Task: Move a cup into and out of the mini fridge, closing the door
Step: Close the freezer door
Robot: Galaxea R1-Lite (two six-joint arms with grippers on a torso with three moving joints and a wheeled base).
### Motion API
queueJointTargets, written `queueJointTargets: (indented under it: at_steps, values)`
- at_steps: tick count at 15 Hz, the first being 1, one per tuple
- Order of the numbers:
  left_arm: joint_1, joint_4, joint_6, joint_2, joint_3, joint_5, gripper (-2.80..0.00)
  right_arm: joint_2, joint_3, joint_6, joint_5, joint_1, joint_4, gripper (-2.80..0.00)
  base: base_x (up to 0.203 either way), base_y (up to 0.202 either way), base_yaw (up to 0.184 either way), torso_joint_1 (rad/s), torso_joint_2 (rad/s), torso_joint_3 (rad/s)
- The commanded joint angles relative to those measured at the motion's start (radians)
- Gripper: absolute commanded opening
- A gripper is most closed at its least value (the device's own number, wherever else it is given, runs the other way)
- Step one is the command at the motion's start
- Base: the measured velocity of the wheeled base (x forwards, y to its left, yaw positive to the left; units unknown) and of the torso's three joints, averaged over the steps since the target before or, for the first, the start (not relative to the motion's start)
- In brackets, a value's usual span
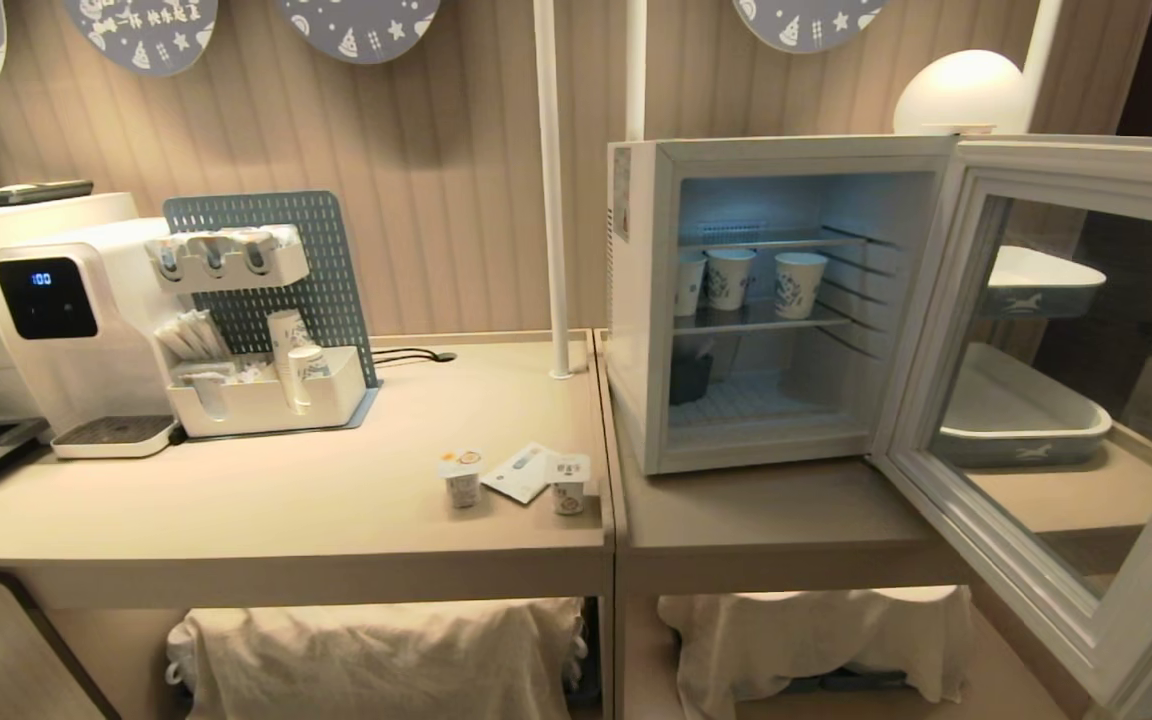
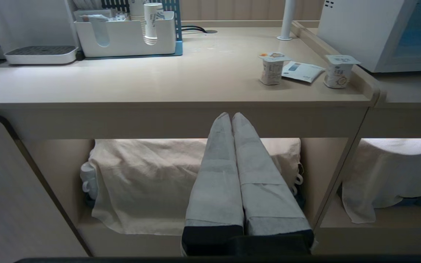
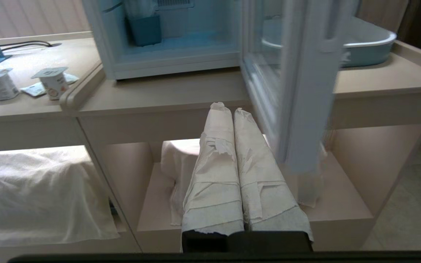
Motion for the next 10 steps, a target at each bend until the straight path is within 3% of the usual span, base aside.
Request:
queueJointTargets:
  at_steps: [1, 10]
  values:
    - [0.000, 0.000, 0.000, 0.001, 0.002, 0.001, -2.80, 0.001, 0.001, 0.001, -0.001, 0.000, -0.001, -2.80, 0.000, -0.192, 0.001, 0.002, 0.00, 0.000]
    - [0.000, -0.002, -0.002, 0.001, 0.002, 0.001, -2.80, 0.001, 0.000, 0.000, -0.001, 0.000, 0.005, -2.80, 0.000, -0.191, 0.000, 0.003, 0.00, 0.003]
